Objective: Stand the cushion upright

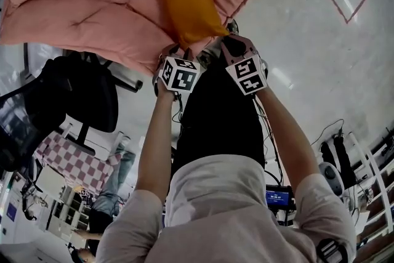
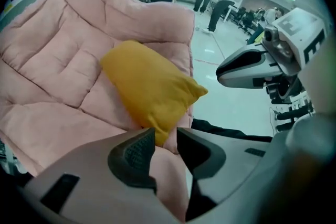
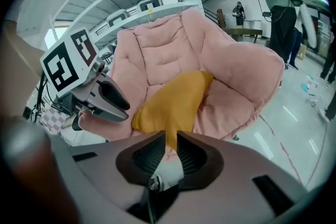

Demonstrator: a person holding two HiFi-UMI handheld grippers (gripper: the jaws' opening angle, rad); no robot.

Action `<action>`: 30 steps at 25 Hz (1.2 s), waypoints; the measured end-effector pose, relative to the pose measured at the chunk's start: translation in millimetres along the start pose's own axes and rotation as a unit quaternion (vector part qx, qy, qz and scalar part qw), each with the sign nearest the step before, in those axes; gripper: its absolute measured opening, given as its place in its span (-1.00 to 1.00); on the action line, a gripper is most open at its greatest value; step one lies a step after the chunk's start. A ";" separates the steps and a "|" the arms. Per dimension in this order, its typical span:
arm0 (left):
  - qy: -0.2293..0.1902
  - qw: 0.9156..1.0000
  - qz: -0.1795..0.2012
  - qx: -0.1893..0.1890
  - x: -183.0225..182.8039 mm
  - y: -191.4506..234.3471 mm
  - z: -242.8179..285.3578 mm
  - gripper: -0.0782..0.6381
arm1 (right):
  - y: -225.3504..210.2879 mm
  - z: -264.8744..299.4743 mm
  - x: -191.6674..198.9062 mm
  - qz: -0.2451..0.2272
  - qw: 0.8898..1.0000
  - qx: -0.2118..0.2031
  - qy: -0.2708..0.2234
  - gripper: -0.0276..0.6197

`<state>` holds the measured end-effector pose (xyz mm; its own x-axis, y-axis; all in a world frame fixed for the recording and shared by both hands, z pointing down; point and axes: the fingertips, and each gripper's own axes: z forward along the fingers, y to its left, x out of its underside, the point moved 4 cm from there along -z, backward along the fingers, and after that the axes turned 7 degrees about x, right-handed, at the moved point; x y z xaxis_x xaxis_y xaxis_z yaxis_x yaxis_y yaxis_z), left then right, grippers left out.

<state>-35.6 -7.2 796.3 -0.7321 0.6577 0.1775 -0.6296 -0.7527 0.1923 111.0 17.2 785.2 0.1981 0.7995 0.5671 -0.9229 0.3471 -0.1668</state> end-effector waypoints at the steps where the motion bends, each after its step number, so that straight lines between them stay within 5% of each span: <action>1: 0.011 1.000 -0.001 -0.002 1.6 1.3 5.4 -0.46 | -1.5 3.6 0.3 -0.002 1.000 -0.003 0.000 -0.72; 16: 0.100 0.993 -0.048 -0.039 10.4 23.7 47.7 -0.40 | -3.3 59.8 14.4 -0.056 0.996 -0.037 0.054 -0.37; 23: 0.092 0.994 -0.036 -0.052 8.2 28.2 45.5 -0.67 | 0.8 50.9 1.9 -0.075 0.996 -0.038 0.041 -0.76; 30: 0.037 0.997 -0.068 -0.017 -2.8 25.4 17.6 -0.72 | -2.1 28.4 -23.2 -0.084 0.995 -0.032 0.036 -0.86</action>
<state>-44.9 -27.6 817.7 -0.6556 0.7508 0.0807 -0.7319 -0.6581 0.1768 99.0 -15.9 795.3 0.3728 0.7606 0.5315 -0.8526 0.5069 -0.1274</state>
